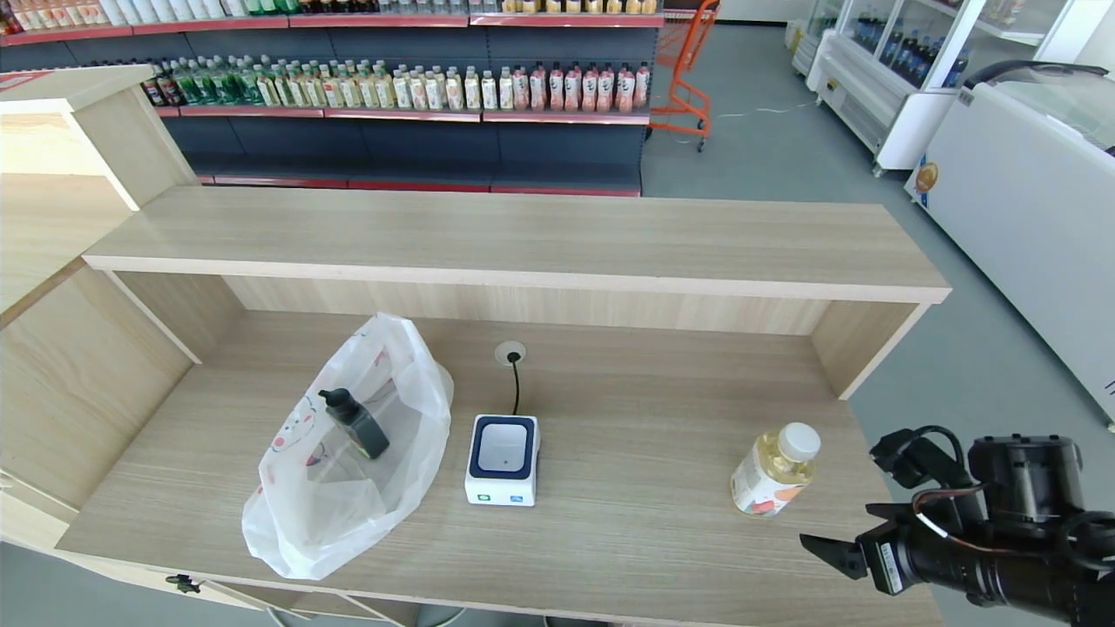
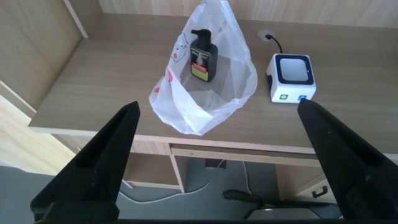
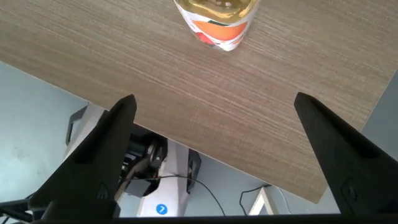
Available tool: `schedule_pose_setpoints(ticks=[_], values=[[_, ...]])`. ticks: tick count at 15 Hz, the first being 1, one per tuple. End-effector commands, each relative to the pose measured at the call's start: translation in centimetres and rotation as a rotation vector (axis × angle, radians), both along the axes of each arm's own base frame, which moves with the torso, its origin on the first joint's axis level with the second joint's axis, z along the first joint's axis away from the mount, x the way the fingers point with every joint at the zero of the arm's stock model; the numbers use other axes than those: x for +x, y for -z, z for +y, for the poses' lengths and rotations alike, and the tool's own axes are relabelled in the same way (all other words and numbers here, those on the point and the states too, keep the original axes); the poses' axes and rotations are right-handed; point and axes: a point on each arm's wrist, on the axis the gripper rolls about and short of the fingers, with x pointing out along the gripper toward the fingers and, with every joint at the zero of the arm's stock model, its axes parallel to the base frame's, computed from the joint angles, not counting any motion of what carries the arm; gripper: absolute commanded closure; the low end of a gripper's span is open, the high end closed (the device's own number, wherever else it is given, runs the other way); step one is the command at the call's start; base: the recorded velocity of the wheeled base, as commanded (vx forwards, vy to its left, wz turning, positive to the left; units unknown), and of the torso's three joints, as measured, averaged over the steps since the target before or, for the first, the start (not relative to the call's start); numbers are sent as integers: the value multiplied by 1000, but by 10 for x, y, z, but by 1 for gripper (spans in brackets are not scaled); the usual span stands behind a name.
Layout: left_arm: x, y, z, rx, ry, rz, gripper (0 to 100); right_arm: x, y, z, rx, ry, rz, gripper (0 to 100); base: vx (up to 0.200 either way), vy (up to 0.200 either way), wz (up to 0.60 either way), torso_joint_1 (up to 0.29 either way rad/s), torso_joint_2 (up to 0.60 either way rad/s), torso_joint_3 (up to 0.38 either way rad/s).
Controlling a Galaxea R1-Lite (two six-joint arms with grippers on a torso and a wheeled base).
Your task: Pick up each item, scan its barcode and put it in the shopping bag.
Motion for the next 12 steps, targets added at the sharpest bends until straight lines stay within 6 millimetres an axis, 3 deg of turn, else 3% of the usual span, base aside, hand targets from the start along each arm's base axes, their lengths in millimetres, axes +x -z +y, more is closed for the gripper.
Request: schedule_pose_setpoints(ticks=[1, 8, 12], values=[[0, 0, 0, 0, 0, -1, 0, 5, 20, 8, -21, -10, 58, 0, 0, 0, 0, 0, 0, 0], [0, 0, 0, 0, 0, -1, 0, 27, 44, 54, 16, 170, -100, 0, 0, 0, 0, 0, 0, 0], [0, 0, 0, 0, 0, -1, 0, 35, 54, 60, 25, 172, -143, 0, 0, 0, 0, 0, 0, 0]])
